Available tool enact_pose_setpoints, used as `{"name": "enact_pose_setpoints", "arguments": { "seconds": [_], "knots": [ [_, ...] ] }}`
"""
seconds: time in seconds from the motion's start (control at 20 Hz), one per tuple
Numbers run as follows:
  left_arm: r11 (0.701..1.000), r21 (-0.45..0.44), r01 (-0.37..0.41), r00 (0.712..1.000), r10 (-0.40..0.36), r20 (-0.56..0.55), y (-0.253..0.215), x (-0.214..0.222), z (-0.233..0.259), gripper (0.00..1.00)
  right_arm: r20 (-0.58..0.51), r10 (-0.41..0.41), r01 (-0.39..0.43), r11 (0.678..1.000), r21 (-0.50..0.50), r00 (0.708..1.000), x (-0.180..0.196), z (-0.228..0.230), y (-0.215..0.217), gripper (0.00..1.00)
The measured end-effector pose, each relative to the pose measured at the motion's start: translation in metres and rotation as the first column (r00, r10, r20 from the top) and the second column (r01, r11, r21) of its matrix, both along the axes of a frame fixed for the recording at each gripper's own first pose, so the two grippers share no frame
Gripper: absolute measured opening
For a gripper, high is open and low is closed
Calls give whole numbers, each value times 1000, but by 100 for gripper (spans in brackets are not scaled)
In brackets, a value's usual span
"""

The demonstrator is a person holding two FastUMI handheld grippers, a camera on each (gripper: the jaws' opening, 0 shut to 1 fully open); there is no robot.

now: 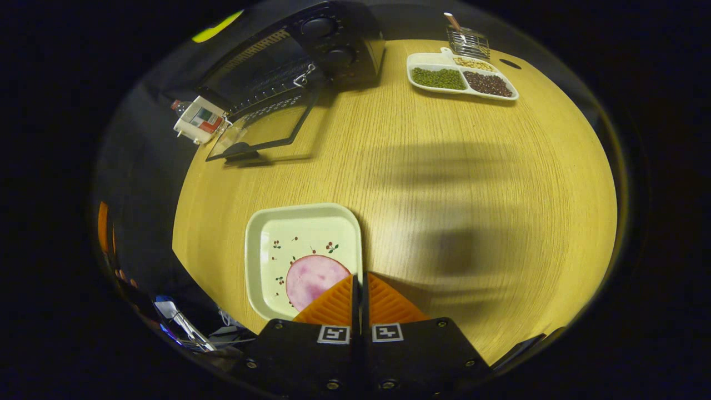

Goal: Open the electric oven with the left hand, put the food in, and close the electric oven.

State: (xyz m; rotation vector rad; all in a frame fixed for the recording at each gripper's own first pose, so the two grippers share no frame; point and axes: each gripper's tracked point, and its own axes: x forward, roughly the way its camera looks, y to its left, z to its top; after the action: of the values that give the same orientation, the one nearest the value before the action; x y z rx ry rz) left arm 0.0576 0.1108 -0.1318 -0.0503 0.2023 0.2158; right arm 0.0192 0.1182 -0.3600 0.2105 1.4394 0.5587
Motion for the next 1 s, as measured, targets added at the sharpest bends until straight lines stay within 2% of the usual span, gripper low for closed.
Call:
{"name": "enact_pose_setpoints", "arguments": {
  "seconds": [0.1, 0.2, 0.25, 0.3, 0.4, 0.45, 0.5, 0.6, 0.7, 0.75, 0.8, 0.85, 0.9, 0.95, 1.0],
  "knots": [
    [1000, 14, 4, 1000, -4, 1, 1, 1, 1, 97, -52, -28, 33, 995, 96, 998, -4, 11, 11, 0],
    [1000, 9, 6, 1000, -6, 0, 0, 1, 1, 97, -64, -58, 67, 987, 146, 996, 1, 21, 11, 0],
    [1000, 2, 6, 1000, -6, -1, -1, 2, 1, 92, -62, -79, 87, 987, 132, 995, 6, 16, 9, 0],
    [1000, -6, 7, 1000, -7, -1, -1, 3, 0, 100, -91, -71, 84, 985, 150, 993, 4, 17, 10, 0],
    [1000, -10, 7, 1000, -7, 0, -2, 2, 0, 100, -150, -47, 71, 984, 163, 988, -7, 26, 17, 1],
    [1000, -4, 9, 1000, -9, 0, -2, 2, 1, 100, -130, -37, 53, 991, 127, 991, -6, 29, 12, 1],
    [1000, 5, 10, 1000, -10, 1, -3, 1, 1, 100, -92, -16, 24, 995, 94, 996, -3, 23, 14, 29],
    [1000, 12, 16, 1000, -16, -4, -6, 0, -1, 100, -41, 56, -56, 998, 2, 998, 0, 21, 10, 100],
    [1000, 14, 16, 1000, -16, -12, -8, 1, -6, 100, -63, 103, -104, 995, -9, 993, -8, 19, 23, 93],
    [1000, 13, 16, 1000, -16, -14, -8, 1, -6, 100, -76, 117, -118, 993, -12, 990, -9, 16, 28, 93],
    [1000, 12, 16, 1000, -16, -14, -8, 0, -8, 100, -81, 123, -126, 991, -38, 989, -8, 10, 29, 87],
    [1000, 14, 15, 1000, -14, -16, -6, -1, -8, 100, -80, 129, -135, 988, -77, 988, -6, 1, 27, 73],
    [1000, 19, 11, 1000, -11, -18, -5, 0, -9, 92, -70, 126, -133, 985, -113, 990, -1, 0, 24, 58],
    [1000, 22, 6, 1000, -5, -22, -1, -1, -10, 97, -56, 135, -142, 979, -144, 989, 1, -3, 22, 46],
    [1000, 19, 1, 1000, 0, -23, 1, -2, -12, 97, -49, 156, -162, 976, -147, 986, 0, -5, 24, 21]
  ]
}}
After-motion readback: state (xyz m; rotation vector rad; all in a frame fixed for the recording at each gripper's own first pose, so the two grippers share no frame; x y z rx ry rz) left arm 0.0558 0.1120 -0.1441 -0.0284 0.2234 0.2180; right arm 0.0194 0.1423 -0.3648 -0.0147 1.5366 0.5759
